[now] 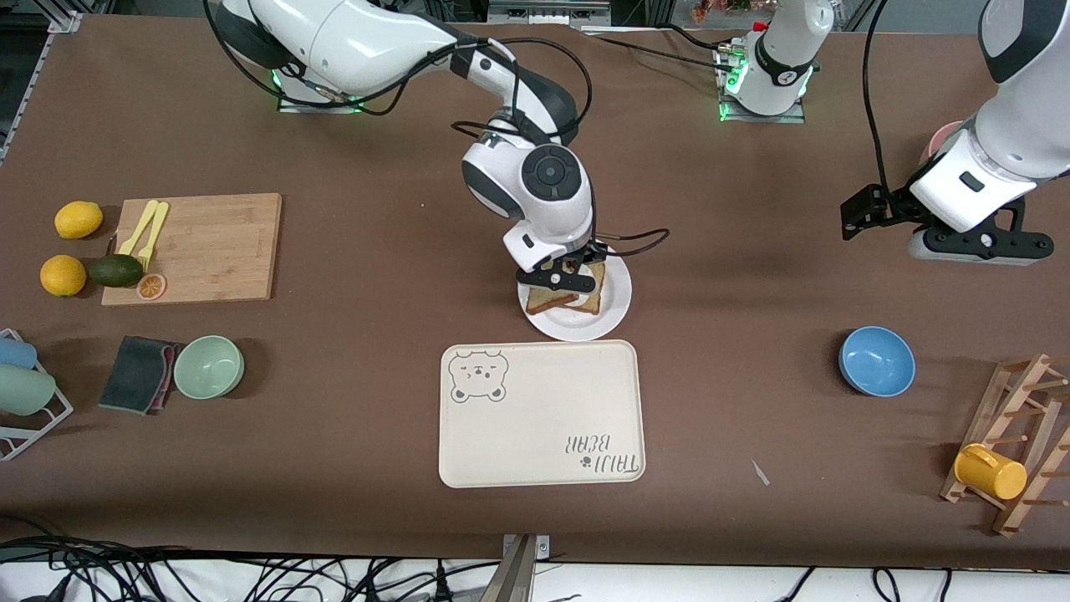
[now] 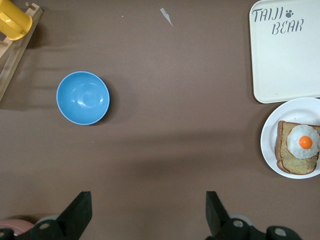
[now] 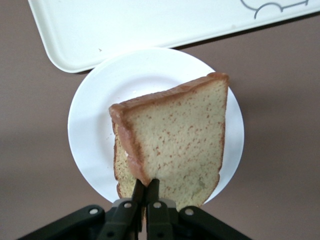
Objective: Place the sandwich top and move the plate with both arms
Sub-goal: 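Lower the bread slice onto the egg and open the right gripper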
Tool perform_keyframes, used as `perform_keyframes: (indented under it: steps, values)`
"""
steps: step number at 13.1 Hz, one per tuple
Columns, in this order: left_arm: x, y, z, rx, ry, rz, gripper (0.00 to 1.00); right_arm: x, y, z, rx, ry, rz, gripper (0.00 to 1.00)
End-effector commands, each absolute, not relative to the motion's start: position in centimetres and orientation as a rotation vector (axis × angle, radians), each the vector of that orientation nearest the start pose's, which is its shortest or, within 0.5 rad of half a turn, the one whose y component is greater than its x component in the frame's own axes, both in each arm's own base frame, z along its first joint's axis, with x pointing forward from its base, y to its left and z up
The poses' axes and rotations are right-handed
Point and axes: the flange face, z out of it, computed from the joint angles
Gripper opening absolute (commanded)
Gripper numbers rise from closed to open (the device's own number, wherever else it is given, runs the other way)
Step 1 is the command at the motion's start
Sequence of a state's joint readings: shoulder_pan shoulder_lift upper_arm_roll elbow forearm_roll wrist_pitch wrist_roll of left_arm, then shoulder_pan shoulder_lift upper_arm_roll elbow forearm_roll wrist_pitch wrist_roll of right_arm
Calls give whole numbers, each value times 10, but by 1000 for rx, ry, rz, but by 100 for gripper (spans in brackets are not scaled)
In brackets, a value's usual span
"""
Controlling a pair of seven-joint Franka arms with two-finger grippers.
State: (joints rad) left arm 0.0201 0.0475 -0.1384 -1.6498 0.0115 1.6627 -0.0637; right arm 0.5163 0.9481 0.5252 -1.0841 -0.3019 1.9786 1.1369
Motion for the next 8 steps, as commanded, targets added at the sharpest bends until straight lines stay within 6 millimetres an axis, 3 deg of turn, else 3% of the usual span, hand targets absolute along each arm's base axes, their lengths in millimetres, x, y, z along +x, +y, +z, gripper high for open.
perform_keyframes:
  steps: [1,7,8]
  values:
    - [571,-66,573,-3158,85,55,100,518,583,283,-2975,332,176,0]
    - [571,-69,576,-3159,87,46,100,520,591,290,-2891,377,163,0]
    - [572,-70,574,-3159,90,51,100,522,590,291,-2885,382,165,23]
